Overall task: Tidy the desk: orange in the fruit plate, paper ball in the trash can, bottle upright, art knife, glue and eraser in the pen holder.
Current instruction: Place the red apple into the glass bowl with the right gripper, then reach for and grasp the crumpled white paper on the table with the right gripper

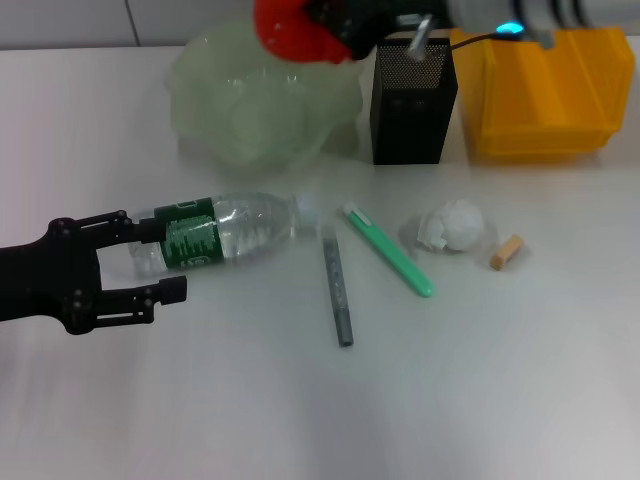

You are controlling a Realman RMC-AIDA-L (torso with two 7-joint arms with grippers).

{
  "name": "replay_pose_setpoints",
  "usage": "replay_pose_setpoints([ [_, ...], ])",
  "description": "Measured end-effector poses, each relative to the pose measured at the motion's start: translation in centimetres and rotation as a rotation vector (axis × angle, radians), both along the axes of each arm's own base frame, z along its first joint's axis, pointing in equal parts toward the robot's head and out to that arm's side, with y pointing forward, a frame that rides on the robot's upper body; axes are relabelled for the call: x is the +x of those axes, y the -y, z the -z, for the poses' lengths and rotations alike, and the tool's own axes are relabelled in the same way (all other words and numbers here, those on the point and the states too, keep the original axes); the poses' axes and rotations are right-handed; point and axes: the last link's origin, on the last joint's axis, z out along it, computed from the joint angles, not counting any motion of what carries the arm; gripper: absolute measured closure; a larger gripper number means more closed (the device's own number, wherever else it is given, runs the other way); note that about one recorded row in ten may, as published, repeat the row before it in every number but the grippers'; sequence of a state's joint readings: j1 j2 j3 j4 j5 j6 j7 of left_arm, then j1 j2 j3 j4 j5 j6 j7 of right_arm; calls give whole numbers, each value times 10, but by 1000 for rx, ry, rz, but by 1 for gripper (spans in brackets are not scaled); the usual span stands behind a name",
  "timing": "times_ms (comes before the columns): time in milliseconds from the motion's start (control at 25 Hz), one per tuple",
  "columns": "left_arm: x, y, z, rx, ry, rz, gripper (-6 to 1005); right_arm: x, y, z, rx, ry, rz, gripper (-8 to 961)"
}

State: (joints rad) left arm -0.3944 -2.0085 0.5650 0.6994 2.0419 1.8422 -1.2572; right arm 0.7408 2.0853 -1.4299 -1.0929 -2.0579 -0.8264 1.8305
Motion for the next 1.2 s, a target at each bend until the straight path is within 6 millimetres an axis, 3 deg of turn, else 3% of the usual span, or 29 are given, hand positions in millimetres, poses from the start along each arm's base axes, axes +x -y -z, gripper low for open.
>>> replay_pose_setpoints([
  [280,2,0,3,17,15,16,216,-1,-14,42,106,21,-79,825],
  [560,3,3,9,11,32,24,217,-11,-19,49,106,20,-103,767],
  [680,2,4,9,10,33,21,218,-13,-20,48,111,17,-105,742],
  [920,1,4,9,11,32,18,218,-11,-20,43,116,-35,-71,509],
  [1000,1,3,9,9,29,20,218,-8,-19,35,115,-80,-52,287],
  [1200,6,-4,2,9,16,43,219,9,-4,3,29,-226,-19,233],
])
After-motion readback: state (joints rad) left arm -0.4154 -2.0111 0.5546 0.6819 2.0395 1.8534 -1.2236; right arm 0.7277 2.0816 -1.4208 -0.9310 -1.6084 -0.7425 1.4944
